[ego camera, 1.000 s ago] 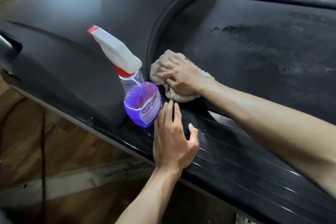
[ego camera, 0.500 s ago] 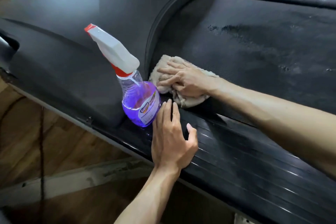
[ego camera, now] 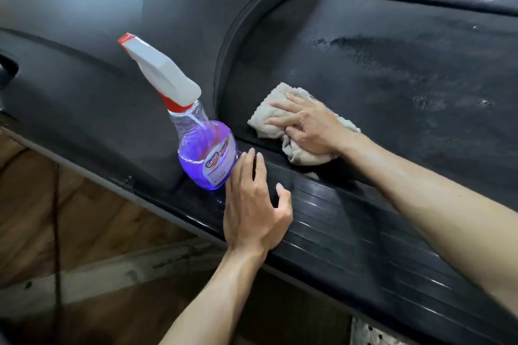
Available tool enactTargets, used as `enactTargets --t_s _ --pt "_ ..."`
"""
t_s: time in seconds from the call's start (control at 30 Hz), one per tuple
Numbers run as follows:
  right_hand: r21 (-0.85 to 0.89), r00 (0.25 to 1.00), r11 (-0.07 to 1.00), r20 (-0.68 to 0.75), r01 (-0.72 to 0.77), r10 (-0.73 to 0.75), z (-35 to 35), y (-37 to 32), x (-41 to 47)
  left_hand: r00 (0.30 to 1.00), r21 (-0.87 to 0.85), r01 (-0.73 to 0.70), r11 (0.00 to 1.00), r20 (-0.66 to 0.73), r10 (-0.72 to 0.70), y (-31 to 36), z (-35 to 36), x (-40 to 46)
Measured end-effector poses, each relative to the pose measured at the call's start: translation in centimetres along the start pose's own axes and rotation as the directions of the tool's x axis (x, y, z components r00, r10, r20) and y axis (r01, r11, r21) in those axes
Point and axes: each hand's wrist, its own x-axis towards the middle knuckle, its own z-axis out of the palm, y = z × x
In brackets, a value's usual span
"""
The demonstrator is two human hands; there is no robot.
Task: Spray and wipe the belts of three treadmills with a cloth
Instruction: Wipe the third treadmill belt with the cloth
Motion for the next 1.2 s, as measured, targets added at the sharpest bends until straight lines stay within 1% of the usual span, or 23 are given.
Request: enactTargets --t_s 0.07,0.1,0.17,0.23,0.3,0.37,0.4,0.47,0.53,0.57,0.6,0.7,0.73,0.8,0.83,0.9,0.97,1.03,1.1,1.13,1.17,1.2 --pt "-0.073 0.997 0.994 0.015 -0.077 0.079 -0.2 0.2 2.1 1.000 0.017 -0.007 1.000 0.006 0.007 -0.2 0.0 0.0" --pt "-0.093 0.994 0.990 -0.001 -0.109 0.110 -0.2 -0.4 3.1 1.000 0.022 -0.013 1.000 0.010 0.013 -0.2 0.0 0.0" --pt "-0.062 0.989 0.987 -0.010 -0.149 0.149 -0.2 -2.1 4.0 1.000 0.021 -0.014 1.000 0.014 0.014 0.0 -0.1 0.0" --pt "-0.033 0.997 0.996 0.026 -0.078 0.078 0.0 -2.5 1.7 1.000 0.017 -0.012 1.000 0.015 0.012 0.0 -0.2 0.0" --pt "-0.016 1.000 1.000 0.024 -0.018 0.018 0.1 -1.5 -2.4 1.000 0.017 -0.017 1.000 0.010 0.017 -0.1 -0.2 0.0" --pt "-0.004 0.998 0.998 0.008 -0.069 0.069 -0.3 0.8 -5.2 1.000 0.022 -0.019 1.000 0.013 0.019 -0.1 0.0 0.1" --pt "-0.006 0.995 0.995 -0.005 -0.098 0.098 -0.6 2.0 -5.1 1.000 0.028 -0.016 0.999 0.010 0.016 -0.1 0.0 0.1" --pt "-0.053 0.982 0.981 -0.016 -0.187 0.187 -1.0 2.9 -3.1 1.000 0.036 -0.018 0.999 0.011 0.017 -0.2 0.0 0.0" --pt "-0.075 0.966 0.964 -0.055 -0.256 0.252 -1.1 1.9 -0.6 1.000 0.038 -0.020 0.999 0.017 0.019 -0.2 0.1 0.1" --pt "-0.061 0.965 0.964 -0.058 -0.258 0.255 -0.9 1.0 0.0 1.000 0.039 -0.018 0.999 0.021 0.017 -0.2 0.1 0.1" --pt "-0.046 0.974 0.973 -0.043 -0.225 0.223 -0.6 0.3 -0.1 1.000 0.039 -0.015 0.999 0.021 0.014 -0.2 0.0 0.1" --pt "-0.014 0.997 0.997 0.008 -0.080 0.080 0.2 0.0 -4.8 1.000 0.036 -0.023 0.999 0.011 0.023 -0.2 -0.1 0.0" --pt "0.008 0.997 0.996 0.005 -0.083 0.083 0.2 0.7 -6.8 1.000 0.037 -0.027 0.999 0.012 0.027 -0.2 0.0 0.1" --pt "0.028 0.987 0.987 0.004 -0.158 0.158 -0.6 2.7 -8.5 1.000 0.046 -0.024 0.999 0.011 0.023 -0.2 0.1 0.1" --pt "0.027 0.980 0.979 -0.002 -0.201 0.201 -1.0 3.7 -8.1 1.000 0.051 -0.020 0.999 0.010 0.019 -0.2 0.0 0.1" --pt "-0.020 0.959 0.959 -0.013 -0.283 0.283 -1.4 4.5 -5.5 1.000 0.053 -0.018 0.998 0.014 0.018 -0.1 -0.1 0.0" --pt "-0.061 0.947 0.946 -0.035 -0.320 0.318 -1.1 3.2 -2.8 1.000 0.059 -0.027 0.998 0.014 0.027 -0.2 0.0 0.1" --pt "-0.039 0.963 0.962 -0.002 -0.269 0.270 -0.4 1.2 -2.7 0.999 0.059 -0.028 0.998 0.020 0.027 -0.3 0.0 0.1" --pt "0.008 0.987 0.987 0.024 -0.159 0.159 0.0 0.4 -5.5 0.999 0.057 -0.031 0.998 0.018 0.030 -0.4 0.1 0.1" --pt "0.024 0.993 0.993 0.015 -0.118 0.118 0.0 0.9 -7.5 0.999 0.059 -0.030 0.998 0.019 0.029 -0.4 0.1 0.1" --pt "0.039 0.994 0.993 -0.005 -0.109 0.109 -0.1 1.8 -9.4 0.999 0.061 -0.030 0.998 0.018 0.029 -0.3 0.1 0.1" --pt "0.048 0.990 0.990 -0.029 -0.136 0.138 -0.4 3.1 -10.7 0.999 0.062 -0.030 0.998 0.017 0.029 -0.3 0.0 0.1"
